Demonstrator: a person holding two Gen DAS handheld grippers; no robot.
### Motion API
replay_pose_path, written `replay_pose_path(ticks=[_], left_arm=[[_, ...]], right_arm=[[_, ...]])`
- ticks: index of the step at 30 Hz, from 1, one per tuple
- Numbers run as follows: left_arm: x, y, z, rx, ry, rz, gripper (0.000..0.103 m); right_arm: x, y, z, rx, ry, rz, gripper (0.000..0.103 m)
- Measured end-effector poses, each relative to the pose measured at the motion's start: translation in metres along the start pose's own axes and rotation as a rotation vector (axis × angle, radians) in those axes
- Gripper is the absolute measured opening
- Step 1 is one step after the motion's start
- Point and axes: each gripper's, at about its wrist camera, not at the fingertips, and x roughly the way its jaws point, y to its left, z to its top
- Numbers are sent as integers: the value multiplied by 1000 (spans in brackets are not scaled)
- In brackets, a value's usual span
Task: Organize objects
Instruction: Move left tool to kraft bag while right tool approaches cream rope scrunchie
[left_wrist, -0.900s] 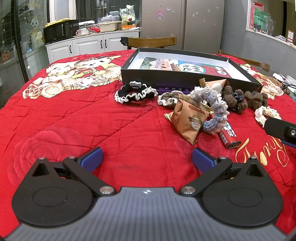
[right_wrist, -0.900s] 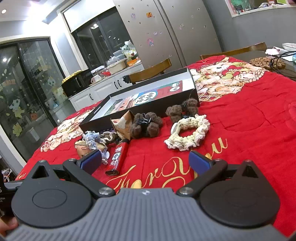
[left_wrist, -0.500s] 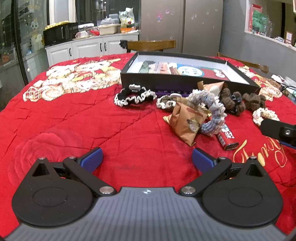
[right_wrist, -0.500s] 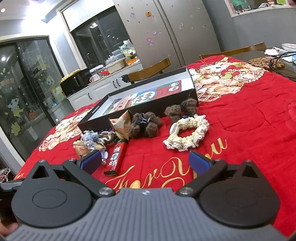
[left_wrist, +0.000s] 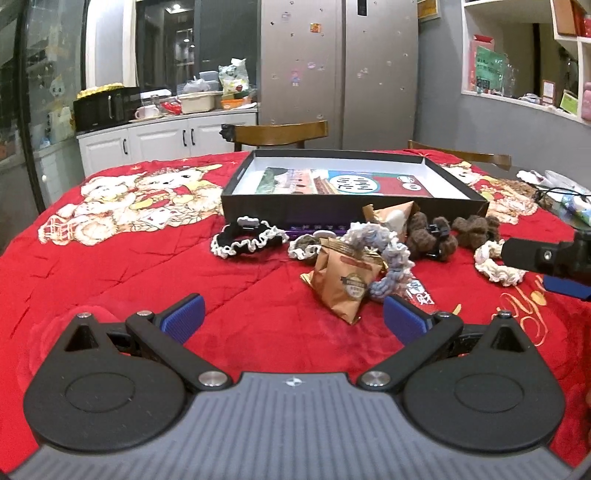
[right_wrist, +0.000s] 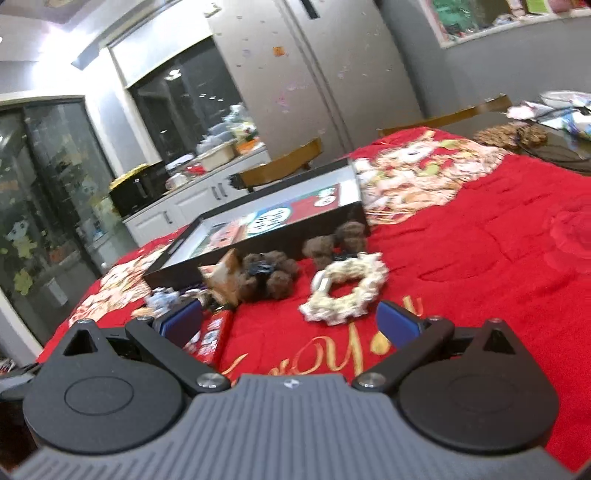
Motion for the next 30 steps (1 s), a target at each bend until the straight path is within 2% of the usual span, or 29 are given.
replay_pose_path(ticks=[3,6,8,16,24,30], left_arm=[[-7,-4,-1,28,-29,18,103],[-14,-2,-2,17,-59,55,103],[-14,1,-2,1,-46,57,103],[-11,5,-2,20,-29,46,103],[-4,21,3,-86,-18,42,103],[2,32,7,-111,-12,74,103]], right_arm=[[6,-9,1,59,26,-45,101],[6,1,4,-36,5,-72,101],[8,7,6,-89,0,-65,101],[21,14,13,-137,-4,-108,101],[26,9,15,-136,32,-115,101],[33,0,17,-95,65,-109,99]])
